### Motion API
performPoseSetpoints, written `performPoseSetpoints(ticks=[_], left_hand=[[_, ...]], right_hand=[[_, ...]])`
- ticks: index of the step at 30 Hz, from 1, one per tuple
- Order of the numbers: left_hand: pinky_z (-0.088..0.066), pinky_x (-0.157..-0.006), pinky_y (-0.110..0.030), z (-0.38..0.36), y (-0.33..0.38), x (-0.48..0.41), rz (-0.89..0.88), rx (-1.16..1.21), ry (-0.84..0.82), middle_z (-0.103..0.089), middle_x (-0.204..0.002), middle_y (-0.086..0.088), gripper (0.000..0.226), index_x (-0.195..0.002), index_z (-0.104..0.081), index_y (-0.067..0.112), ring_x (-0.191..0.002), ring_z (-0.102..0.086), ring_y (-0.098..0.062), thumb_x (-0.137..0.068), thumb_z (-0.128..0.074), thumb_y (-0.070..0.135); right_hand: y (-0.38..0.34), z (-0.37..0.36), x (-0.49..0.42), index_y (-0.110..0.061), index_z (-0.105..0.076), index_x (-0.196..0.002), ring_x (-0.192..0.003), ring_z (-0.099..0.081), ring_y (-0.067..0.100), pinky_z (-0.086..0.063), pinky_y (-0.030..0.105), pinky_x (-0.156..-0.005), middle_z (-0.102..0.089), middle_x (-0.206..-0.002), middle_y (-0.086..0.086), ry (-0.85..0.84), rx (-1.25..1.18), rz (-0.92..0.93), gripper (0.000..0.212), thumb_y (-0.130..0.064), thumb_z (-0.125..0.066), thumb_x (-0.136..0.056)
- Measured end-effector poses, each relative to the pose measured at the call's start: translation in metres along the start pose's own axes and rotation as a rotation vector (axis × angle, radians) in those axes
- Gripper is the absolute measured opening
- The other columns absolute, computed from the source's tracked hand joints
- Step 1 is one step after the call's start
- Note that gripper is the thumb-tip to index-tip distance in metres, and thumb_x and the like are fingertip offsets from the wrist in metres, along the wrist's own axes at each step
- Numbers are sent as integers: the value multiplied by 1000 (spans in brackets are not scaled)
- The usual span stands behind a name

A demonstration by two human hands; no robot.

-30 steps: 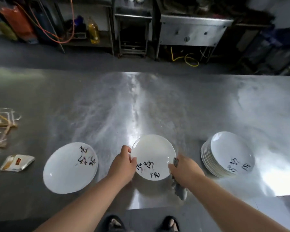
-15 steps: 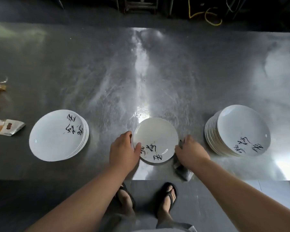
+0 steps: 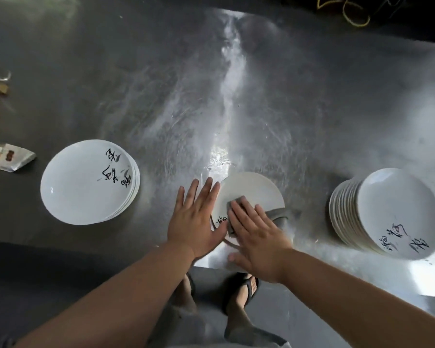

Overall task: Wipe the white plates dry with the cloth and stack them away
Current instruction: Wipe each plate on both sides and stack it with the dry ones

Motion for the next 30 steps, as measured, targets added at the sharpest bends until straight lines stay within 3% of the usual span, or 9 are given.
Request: performPoseSetpoints(ticks=[3, 5, 7, 11, 14, 20, 25, 27, 30], left_hand=[[2, -129, -55, 0, 0, -1, 2, -15, -51, 16, -174, 7, 93, -163, 20, 32, -160, 18, -23, -94, -29, 70], [5, -128, -54, -1, 0, -2, 6, -15, -66, 20, -173, 8, 93, -162, 23, 33, -159, 22, -22, -93, -28, 71], [4, -129, -54, -1, -1, -1, 9, -10, -48, 17, -173, 9, 93, -163, 19, 32, -159, 19, -22, -94, -30, 71], [-1, -129, -56, -3, 1, -1, 1, -9, -30, 6, -175, 6, 90, -166, 7, 32, -161, 8, -25, -95, -35, 68], [2, -128, -56, -2, 2, -2, -1, -58, -52, 13, -174, 4, 89, -165, 13, 34, -161, 12, -27, -95, -30, 70], [3, -128, -56, -2, 1, -3, 7, -81, -66, 16, -174, 3, 94, -163, 18, 33, -160, 14, -28, -92, -30, 72], [2, -128, -56, 1, 5, -2, 9, -74, -50, 14, -174, 4, 88, -163, 15, 43, -161, 11, -28, -92, -30, 71], [3, -128, -56, 3, 5, -2, 13, -77, -59, 17, -174, 4, 90, -161, 17, 45, -160, 14, -28, -91, -30, 74], [7, -128, -56, 1, 5, -3, 16, -91, -84, 22, -173, 4, 93, -160, 22, 44, -159, 20, -27, -90, -31, 76]], right_hand=[[22, 11, -4, -14, 2, -166, -158, 23, 22, 8, 43, -128, 10, -175, 4, 33, 91, 76, 96, -81, -9, -99], [44, 26, -16, -15, 15, -164, -153, 36, 19, 17, 40, -127, 24, -172, 3, 18, 102, -69, 95, -79, 1, -96], [43, 34, -25, -14, 21, -162, -150, 41, 17, 17, 40, -127, 32, -169, 2, 26, 23, -154, 95, -78, 0, -95], [-6, 6, -6, -12, 12, -165, -155, 32, 16, 7, 42, -130, 25, -171, 4, -44, -53, 34, 100, -82, -8, -96], [8, 5, 3, -16, 12, -165, -156, 28, 15, 7, 42, -130, 24, -171, 1, -55, -9, 116, 98, -83, -8, -96], [42, 21, -7, -16, 27, -160, -151, 40, 17, 13, 43, -129, 40, -165, 1, -37, 0, -132, 95, -78, -7, -97], [-5, -4, 19, -13, 17, -163, -155, 32, 21, 11, 45, -129, 30, -169, 5, -110, 29, 144, 98, -81, -8, -97], [17, 5, 20, -15, 20, -163, -153, 35, 18, 13, 42, -129, 33, -167, 2, -102, 52, 103, 95, -79, -7, -97], [56, 19, 21, -14, 28, -160, -150, 40, 17, 16, 42, -128, 39, -165, 3, -96, 91, -110, 93, -76, -7, -100]])
Point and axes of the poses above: each hand's wrist, its own x-axis away from the middle knuckle, its own z-axis out of the back of the hand, y = z × x, the point moved 6 cm from there along -x, towards the middle knuckle
